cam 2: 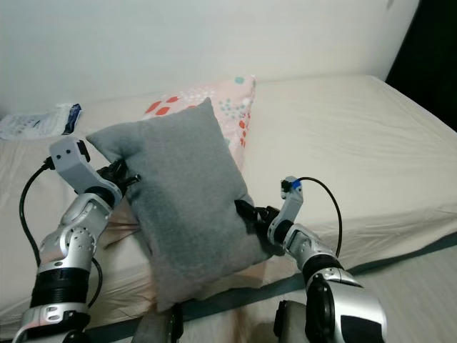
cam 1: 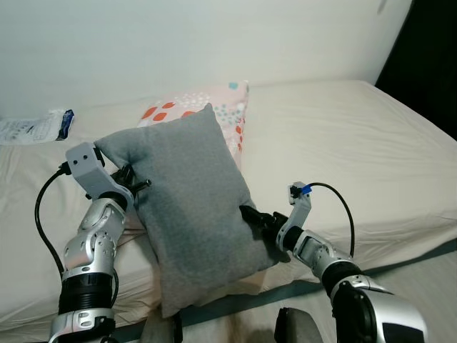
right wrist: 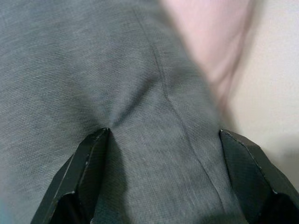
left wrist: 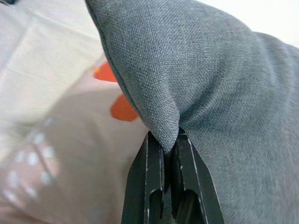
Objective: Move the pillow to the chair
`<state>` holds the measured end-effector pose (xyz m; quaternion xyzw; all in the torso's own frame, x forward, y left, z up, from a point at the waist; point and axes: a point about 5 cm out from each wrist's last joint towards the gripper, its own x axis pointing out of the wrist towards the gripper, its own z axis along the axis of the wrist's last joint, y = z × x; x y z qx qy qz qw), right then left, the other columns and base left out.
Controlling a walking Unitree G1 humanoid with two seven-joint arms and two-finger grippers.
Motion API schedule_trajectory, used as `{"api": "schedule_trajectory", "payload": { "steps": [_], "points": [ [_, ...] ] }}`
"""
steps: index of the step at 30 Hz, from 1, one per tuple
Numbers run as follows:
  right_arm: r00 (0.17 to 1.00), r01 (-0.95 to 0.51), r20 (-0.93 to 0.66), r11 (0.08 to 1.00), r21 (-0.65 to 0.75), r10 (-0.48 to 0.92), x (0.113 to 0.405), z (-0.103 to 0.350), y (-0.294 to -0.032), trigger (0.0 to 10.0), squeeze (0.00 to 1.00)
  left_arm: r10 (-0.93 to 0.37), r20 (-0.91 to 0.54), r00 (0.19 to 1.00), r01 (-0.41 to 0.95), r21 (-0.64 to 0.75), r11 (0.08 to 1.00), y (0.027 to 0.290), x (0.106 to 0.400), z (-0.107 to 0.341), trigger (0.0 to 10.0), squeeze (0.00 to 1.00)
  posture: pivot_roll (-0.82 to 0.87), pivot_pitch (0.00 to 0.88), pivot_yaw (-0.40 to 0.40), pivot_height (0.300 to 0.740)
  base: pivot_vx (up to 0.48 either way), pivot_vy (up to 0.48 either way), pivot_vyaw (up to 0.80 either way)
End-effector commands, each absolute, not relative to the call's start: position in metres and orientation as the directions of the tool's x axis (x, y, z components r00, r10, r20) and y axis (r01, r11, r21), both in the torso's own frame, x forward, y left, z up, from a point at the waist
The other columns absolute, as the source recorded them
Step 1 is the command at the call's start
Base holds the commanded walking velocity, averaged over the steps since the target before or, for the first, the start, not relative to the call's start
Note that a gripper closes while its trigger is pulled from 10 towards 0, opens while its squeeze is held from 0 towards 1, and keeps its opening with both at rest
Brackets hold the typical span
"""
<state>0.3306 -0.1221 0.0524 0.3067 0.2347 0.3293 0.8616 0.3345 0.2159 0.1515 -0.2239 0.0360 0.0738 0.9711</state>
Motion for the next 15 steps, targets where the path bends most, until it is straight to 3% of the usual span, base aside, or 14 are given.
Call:
{"api": "schedule_trajectory", "payload": {
  "steps": [1,3,6,7,15],
  "points": [
    [0.567,-0.474,-0.203,0.518,0.712,0.798,0.321,0.046,-0.099,10.0,0.0,0.152,-0.085,0.985,-0.174,-0.425,0.888,0.224,0.333,0.158,0.0,0.0,0.36,0.097,0.032,0.584,0.0,0.0,0.0],
    [0.508,-0.512,-0.169,0.454,0.729,0.844,0.317,0.047,-0.09,10.0,0.0,0.144,-0.088,0.986,-0.168,-0.423,0.891,0.223,0.333,0.159,0.0,0.0,0.36,0.094,0.036,0.584,0.0,0.0,0.0],
    [0.492,-0.522,-0.158,0.435,0.734,0.856,0.316,0.047,-0.087,10.0,0.0,0.14,-0.089,0.986,-0.164,-0.423,0.891,0.222,0.334,0.16,0.0,0.0,0.35,0.091,0.038,0.584,0.0,0.0,0.0],
    [0.478,-0.528,-0.144,0.414,0.742,0.867,0.315,0.048,-0.084,0.0,0.0,0.125,-0.092,0.988,-0.153,-0.428,0.891,0.218,0.335,0.16,0.0,0.0,0.34,0.086,0.041,0.584,0.0,0.0,0.0],
    [0.498,-0.506,-0.154,0.43,0.748,0.853,0.316,0.047,-0.087,0.0,0.0,0.107,-0.099,0.989,-0.14,-0.437,0.889,0.212,0.336,0.159,0.0,0.0,0.33,0.082,0.041,0.584,0.0,0.0,0.0]
  ]
}}
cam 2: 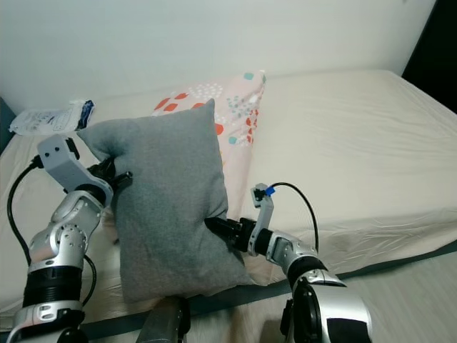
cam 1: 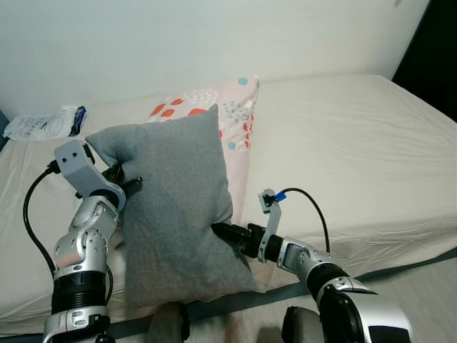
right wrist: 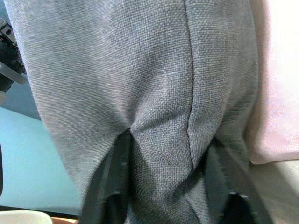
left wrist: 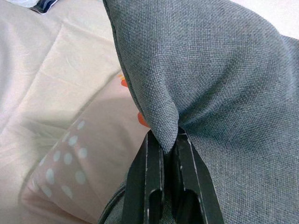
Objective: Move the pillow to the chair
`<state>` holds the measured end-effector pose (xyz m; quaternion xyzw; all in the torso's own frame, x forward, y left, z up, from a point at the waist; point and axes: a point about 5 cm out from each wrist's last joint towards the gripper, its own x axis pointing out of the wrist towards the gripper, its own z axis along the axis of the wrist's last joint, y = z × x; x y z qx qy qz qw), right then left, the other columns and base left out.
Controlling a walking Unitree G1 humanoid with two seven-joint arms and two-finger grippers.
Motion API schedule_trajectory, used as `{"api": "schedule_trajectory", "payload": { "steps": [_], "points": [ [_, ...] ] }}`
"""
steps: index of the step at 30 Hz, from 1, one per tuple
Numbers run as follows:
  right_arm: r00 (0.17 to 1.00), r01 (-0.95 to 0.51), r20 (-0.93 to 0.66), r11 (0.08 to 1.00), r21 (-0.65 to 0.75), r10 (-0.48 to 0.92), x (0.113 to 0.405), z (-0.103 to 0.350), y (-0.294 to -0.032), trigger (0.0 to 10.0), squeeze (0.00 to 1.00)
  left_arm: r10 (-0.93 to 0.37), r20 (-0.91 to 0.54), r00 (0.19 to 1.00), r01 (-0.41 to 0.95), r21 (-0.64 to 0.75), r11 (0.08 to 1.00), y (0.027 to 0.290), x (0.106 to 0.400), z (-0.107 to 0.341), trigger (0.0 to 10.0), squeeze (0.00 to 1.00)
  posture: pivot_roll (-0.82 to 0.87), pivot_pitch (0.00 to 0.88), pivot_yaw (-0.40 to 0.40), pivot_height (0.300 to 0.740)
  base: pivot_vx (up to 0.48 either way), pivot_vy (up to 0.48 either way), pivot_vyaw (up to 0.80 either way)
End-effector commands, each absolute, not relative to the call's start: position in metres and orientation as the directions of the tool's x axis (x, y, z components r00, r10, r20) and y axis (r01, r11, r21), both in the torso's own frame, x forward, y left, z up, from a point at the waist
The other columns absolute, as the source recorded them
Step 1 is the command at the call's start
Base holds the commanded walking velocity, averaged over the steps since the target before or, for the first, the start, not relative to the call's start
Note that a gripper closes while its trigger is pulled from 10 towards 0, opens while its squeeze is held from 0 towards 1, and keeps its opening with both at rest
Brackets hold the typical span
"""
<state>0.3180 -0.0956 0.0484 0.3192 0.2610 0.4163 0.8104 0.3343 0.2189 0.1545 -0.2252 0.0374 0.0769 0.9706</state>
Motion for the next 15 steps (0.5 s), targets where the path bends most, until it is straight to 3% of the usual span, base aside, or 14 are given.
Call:
{"api": "schedule_trajectory", "payload": {
  "steps": [1,15],
  "points": [
    [0.498,-0.506,-0.154,0.43,0.748,0.853,0.316,0.047,-0.087,0.0,0.0,0.107,-0.099,0.989,-0.14,-0.437,0.889,0.212,0.336,0.159,0.0,0.0,0.33,0.082,0.041,0.584,0.0,0.0,0.0],
    [0.583,-0.482,-0.157,0.495,0.723,0.797,0.327,0.055,-0.108,0.0,0.0,0.078,-0.119,0.99,-0.125,-0.467,0.875,0.198,0.336,0.149,0.0,0.0,0.26,0.042,0.023,0.584,0.0,0.0,0.0]
  ]
}}
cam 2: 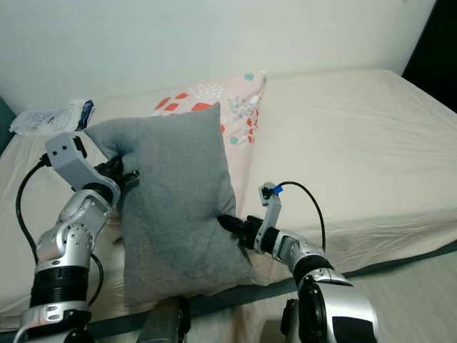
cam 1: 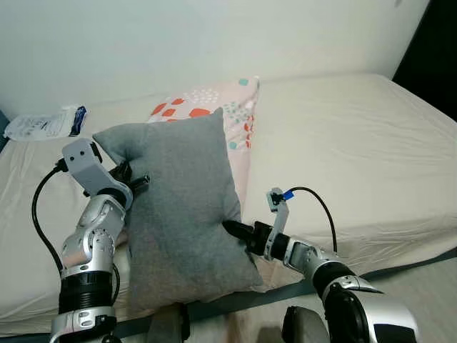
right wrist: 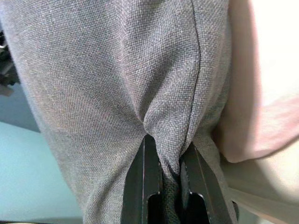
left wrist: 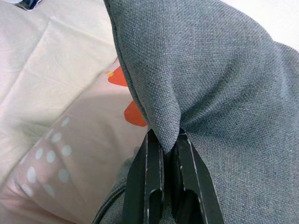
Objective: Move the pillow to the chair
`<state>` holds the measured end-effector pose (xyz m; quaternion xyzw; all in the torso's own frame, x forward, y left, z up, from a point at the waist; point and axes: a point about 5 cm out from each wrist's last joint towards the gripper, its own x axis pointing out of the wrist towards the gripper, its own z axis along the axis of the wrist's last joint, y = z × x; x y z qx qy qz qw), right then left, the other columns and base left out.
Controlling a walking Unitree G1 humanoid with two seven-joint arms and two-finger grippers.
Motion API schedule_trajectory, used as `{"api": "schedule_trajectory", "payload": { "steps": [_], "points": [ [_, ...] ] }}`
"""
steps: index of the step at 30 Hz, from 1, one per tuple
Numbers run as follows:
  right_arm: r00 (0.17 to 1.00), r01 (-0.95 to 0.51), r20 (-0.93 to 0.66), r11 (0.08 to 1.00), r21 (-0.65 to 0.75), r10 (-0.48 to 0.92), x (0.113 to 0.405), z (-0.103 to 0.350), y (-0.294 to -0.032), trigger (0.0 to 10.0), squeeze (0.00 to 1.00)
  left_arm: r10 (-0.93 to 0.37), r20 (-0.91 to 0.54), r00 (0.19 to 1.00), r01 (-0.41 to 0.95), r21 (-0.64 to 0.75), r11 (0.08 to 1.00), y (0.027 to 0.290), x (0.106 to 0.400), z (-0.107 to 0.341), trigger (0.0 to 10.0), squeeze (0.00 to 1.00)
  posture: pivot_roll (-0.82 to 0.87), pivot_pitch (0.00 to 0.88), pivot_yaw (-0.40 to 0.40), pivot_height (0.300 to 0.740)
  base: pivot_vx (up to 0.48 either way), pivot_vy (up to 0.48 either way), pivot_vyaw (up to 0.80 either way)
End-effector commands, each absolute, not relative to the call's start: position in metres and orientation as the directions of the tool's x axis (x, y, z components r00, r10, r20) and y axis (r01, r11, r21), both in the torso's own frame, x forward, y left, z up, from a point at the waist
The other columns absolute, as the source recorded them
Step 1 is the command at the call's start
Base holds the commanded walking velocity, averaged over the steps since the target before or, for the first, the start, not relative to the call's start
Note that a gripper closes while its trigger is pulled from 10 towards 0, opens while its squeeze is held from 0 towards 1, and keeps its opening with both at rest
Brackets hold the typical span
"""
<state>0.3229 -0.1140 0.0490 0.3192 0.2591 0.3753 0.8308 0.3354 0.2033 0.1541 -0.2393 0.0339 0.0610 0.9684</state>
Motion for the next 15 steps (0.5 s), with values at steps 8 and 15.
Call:
{"api": "schedule_trajectory", "payload": {
  "steps": [8,15],
  "points": [
    [0.714,-0.534,-0.084,0.618,0.578,0.695,0.356,0.092,-0.129,0.0,0.0,0.084,-0.155,0.984,-0.151,-0.489,0.859,0.19,0.327,0.122,0.0,0.0,0.13,0.0,-0.027,0.584,0.0,0.0,0.0],
    [0.634,-0.719,0.061,0.558,0.414,0.771,0.364,0.134,-0.123,0.0,0.0,0.03,-0.15,0.988,-0.09,-0.409,0.908,0.173,0.315,0.112,0.0,0.0,0.07,0.0,-0.051,0.584,0.0,0.0,0.0]
  ]
}}
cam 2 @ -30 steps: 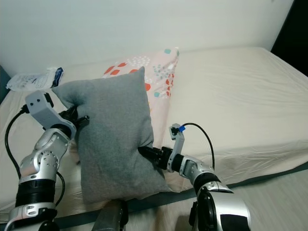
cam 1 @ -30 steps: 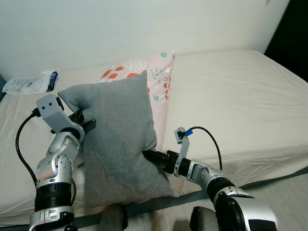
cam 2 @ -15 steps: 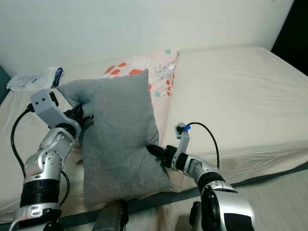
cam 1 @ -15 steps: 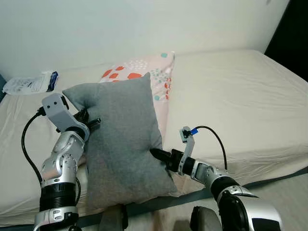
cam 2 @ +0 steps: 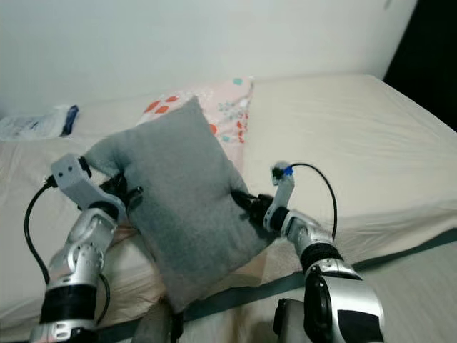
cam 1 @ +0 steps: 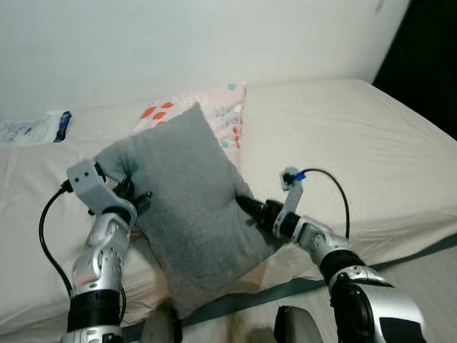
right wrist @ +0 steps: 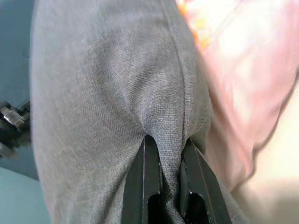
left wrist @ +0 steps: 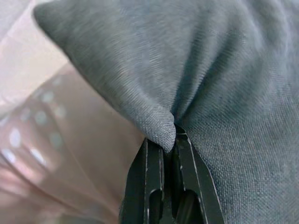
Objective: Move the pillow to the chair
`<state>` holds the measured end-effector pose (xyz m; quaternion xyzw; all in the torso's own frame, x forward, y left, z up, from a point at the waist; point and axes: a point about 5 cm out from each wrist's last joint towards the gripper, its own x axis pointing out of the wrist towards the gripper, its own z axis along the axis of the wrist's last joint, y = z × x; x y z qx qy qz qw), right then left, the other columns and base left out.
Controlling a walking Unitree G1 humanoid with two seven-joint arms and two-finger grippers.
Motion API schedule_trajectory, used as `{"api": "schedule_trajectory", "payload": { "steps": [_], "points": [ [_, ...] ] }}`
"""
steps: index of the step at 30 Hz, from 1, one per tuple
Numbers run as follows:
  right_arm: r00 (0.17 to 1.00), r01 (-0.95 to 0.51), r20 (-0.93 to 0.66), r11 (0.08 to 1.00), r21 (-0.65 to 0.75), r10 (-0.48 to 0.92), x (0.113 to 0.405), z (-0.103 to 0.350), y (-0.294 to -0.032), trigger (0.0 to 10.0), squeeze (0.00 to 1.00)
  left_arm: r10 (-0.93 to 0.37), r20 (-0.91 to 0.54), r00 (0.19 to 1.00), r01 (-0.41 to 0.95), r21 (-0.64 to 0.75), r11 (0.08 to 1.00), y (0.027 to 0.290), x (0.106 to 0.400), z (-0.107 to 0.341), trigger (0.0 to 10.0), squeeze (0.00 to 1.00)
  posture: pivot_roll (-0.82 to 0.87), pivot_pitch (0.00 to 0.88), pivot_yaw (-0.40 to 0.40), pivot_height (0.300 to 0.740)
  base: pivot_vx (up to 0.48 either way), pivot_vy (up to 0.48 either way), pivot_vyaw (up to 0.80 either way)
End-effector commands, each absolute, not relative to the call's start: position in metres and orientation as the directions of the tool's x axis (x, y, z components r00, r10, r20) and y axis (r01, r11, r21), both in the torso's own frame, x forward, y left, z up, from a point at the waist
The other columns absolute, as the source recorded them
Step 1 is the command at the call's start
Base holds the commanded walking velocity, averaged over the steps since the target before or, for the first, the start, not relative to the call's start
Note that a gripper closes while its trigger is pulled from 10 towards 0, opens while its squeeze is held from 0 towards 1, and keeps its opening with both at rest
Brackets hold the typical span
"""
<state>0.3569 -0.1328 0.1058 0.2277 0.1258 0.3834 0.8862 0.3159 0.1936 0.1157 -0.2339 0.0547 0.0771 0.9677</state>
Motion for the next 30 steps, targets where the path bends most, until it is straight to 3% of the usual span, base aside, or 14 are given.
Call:
{"api": "schedule_trajectory", "payload": {
  "steps": [1,8,11,12,13,14,16,17,18,19,25,27,30],
  "points": [
    [0.63,-0.734,0.063,0.568,0.372,0.774,0.363,0.138,-0.122,0.0,0.0,0.028,-0.142,0.989,-0.08,-0.373,0.924,0.172,0.315,0.113,0.0,0.0,0.06,0.0,-0.055,0.584,0.0,0.0,0.0],
    [0.644,-0.746,0.069,0.606,0.276,0.761,0.36,0.148,-0.12,0.0,0.0,0.016,-0.123,0.992,-0.05,-0.284,0.958,0.168,0.313,0.111,0.0,0.0,0.04,0.0,-0.076,0.584,0.0,0.0,0.0],
    [0.743,-0.664,0.039,0.729,0.167,0.668,0.36,0.15,-0.121,0.0,0.0,-0.007,-0.11,0.994,-0.014,-0.188,0.982,0.165,0.309,0.105,0.0,0.0,0.03,0.0,-0.082,0.584,0.0,0.0,0.0],
    [0.743,-0.664,0.039,0.729,0.167,0.668,0.36,0.15,-0.121,0.0,0.0,-0.007,-0.11,0.994,-0.014,-0.188,0.982,0.165,0.309,0.105,0.0,0.0,0.03,0.0,-0.082,0.584,0.0,0.0,0.0],
    [0.771,-0.634,0.022,0.763,0.128,0.637,0.358,0.147,-0.12,0.0,0.0,0.0,-0.108,0.994,-0.021,-0.191,0.981,0.167,0.307,0.104,0.7,0.0,0.03,0.0,-0.082,0.584,0.0,0.0,0.0],
    [0.789,-0.611,0.013,0.784,0.11,0.614,0.356,0.142,-0.12,0.0,0.0,0.017,-0.113,0.993,-0.04,-0.21,0.977,0.168,0.306,0.103,3.5,0.0,0.03,0.0,-0.078,0.584,0.0,0.0,0.0],
    [0.798,-0.6,0.008,0.793,0.104,0.602,0.355,0.139,-0.12,0.0,0.0,0.028,-0.118,0.993,-0.054,-0.226,0.973,0.168,0.306,0.102,3.5,0.0,0.03,0.0,-0.078,0.584,0.0,0.0,0.0],
    [0.831,-0.554,0.005,0.827,0.099,0.556,0.354,0.136,-0.122,4.0,0.0,0.041,-0.132,0.99,-0.071,-0.237,0.969,0.167,0.306,0.102,10.0,0.0,0.04,0.0,-0.077,0.584,0.0,0.0,0.0],
    [0.831,-0.554,0.005,0.827,0.099,0.556,0.354,0.136,-0.122,4.0,0.0,0.041,-0.132,0.99,-0.071,-0.237,0.969,0.167,0.306,0.102,10.0,0.0,0.04,0.0,-0.077,0.584,0.0,0.0,0.0],
    [0.87,-0.492,0.004,0.866,0.094,0.493,0.355,0.136,-0.123,10.0,0.0,0.023,-0.15,0.988,-0.061,-0.256,0.965,0.161,0.307,0.103,10.0,0.0,0.03,0.0,-0.075,0.584,0.0,0.0,0.0],
    [0.895,-0.446,0.011,0.893,0.056,0.446,0.354,0.143,-0.114,10.0,0.0,-0.015,-0.139,0.99,-0.019,-0.246,0.969,0.147,0.313,0.112,10.0,0.0,0.04,0.0,-0.07,0.584,0.0,0.0,0.0],
    [0.877,-0.48,0.023,0.877,-0.033,0.481,0.349,0.145,-0.101,10.0,0.0,-0.075,-0.088,0.993,0.058,-0.183,0.981,0.136,0.317,0.121,10.0,0.0,0.04,0.0,-0.071,0.584,0.0,0.0,0.0],
    [0.867,-0.496,0.022,0.866,-0.054,0.498,0.343,0.142,-0.09,10.0,0.0,-0.12,-0.053,0.991,0.113,-0.122,0.986,0.129,0.318,0.123,10.0,0.0,0.04,0.0,-0.072,0.584,0.0,0.0,0.0]
  ]
}}
